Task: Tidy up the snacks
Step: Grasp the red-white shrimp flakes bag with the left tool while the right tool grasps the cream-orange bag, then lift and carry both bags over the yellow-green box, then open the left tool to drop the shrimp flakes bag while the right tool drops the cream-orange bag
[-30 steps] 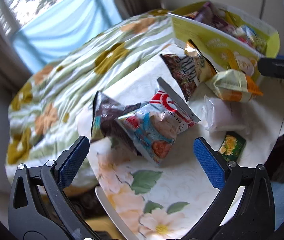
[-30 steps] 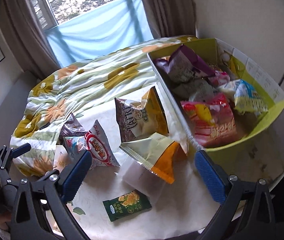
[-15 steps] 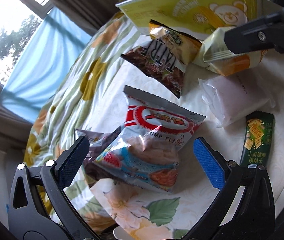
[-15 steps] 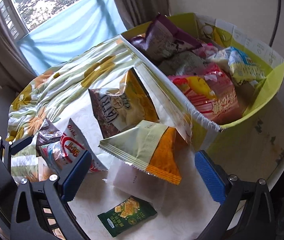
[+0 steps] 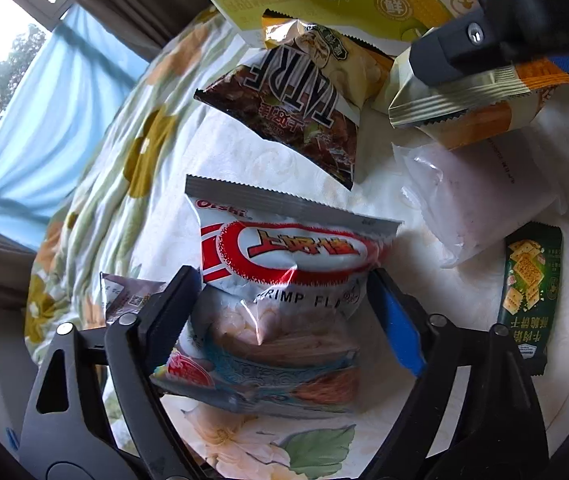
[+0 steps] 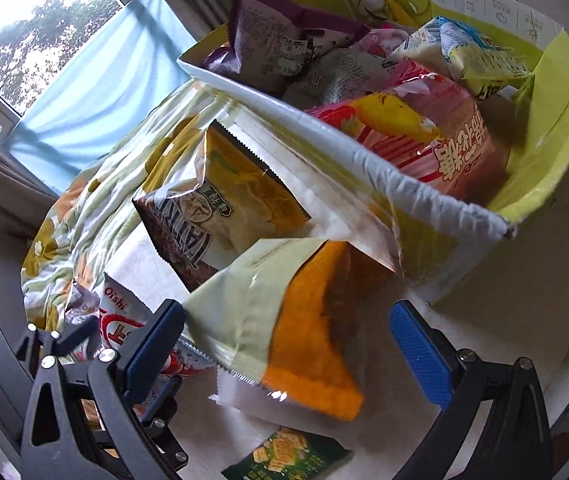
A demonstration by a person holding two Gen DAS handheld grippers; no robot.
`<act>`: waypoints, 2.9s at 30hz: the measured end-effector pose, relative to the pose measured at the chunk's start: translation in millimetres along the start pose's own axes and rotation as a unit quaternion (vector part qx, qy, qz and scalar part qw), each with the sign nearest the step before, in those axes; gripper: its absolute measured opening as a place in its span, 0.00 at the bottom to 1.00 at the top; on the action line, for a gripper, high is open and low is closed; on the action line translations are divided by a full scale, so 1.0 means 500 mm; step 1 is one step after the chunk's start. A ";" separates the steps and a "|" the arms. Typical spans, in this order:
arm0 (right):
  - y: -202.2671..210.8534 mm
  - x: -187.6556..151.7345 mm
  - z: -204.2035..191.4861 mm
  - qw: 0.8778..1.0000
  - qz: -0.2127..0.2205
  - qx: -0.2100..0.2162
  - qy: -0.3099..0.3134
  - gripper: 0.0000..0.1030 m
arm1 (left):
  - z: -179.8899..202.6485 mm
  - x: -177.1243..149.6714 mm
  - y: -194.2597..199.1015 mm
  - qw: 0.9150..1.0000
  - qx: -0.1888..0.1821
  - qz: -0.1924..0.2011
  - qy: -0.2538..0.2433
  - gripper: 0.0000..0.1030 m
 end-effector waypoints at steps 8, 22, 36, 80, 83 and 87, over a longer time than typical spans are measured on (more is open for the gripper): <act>-0.019 0.025 0.006 0.999 -0.012 0.008 -0.044 1.00 | -0.002 0.000 0.003 1.000 -0.025 -0.001 0.002 0.64; -0.051 0.025 -0.001 0.999 -0.030 0.019 -0.036 0.78 | -0.038 -0.001 0.020 0.995 -0.067 -0.006 0.077 0.57; -0.013 0.016 -0.014 0.999 -0.026 0.047 0.008 0.59 | -0.075 -0.011 0.069 0.978 -0.098 -0.003 0.185 0.57; 0.293 0.413 0.178 0.960 0.044 0.182 0.207 0.59 | 0.011 0.454 0.241 0.899 -0.093 0.046 0.426 0.57; 0.281 0.444 0.208 0.960 0.034 0.184 0.208 0.59 | 0.041 0.491 0.210 0.894 -0.102 0.030 0.436 0.57; 0.268 0.474 0.238 0.961 0.027 0.187 0.204 0.59 | 0.073 0.532 0.182 0.891 -0.116 0.014 0.439 0.57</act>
Point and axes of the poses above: each gripper's, at about its wrist camera, not at the fingertips, and y roughly against the way its jaws point, z to its right, x to its top, the point moved 1 cm from there along -y, roughly the way its jaws point, and after that the axes turned 2 degrees about x, right-handed, at the moved point
